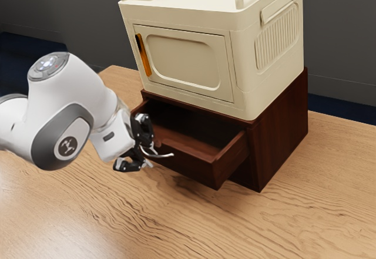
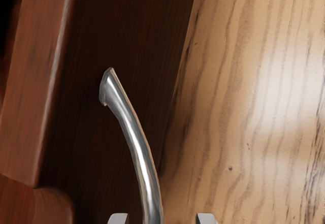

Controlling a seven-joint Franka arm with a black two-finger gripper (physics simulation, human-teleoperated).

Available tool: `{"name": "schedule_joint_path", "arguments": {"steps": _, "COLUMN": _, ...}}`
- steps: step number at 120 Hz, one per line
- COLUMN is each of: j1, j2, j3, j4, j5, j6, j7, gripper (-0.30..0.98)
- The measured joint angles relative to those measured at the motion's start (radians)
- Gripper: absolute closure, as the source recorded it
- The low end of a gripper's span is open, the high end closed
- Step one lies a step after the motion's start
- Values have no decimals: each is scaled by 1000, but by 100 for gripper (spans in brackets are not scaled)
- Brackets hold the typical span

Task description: Pull the drawer handle with one arm to open the drawer

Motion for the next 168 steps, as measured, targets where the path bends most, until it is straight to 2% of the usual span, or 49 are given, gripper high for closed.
{"name": "schedule_joint_path", "arguments": {"steps": 77, "j1": 1, "j2": -155, "j3": 12, "j4": -142, "j5": -8, "j6": 6, "j7": -18, "gripper": 58}}
{"name": "schedule_joint_path", "arguments": {"steps": 92, "j1": -1, "j2": -187, "j3": 22, "j4": -170, "j5": -7, "j6": 6, "j7": -20, "gripper": 60}}
{"name": "schedule_joint_path", "arguments": {"steps": 101, "j1": -3, "j2": -201, "j3": 31, "j4": -183, "j5": -4, "j6": 8, "j7": -22, "gripper": 67}}
{"name": "schedule_joint_path", "arguments": {"steps": 134, "j1": -8, "j2": -216, "j3": 37, "j4": -197, "j5": -2, "j6": 19, "j7": -28, "gripper": 66}}
{"name": "schedule_joint_path", "arguments": {"steps": 153, "j1": -12, "j2": -218, "j3": 38, "j4": -198, "j5": -2, "j6": 18, "j7": -27, "gripper": 59}}
{"name": "schedule_joint_path", "arguments": {"steps": 168, "j1": -12, "j2": -225, "j3": 39, "j4": -198, "j5": 0, "j6": 15, "j7": -26, "gripper": 62}}
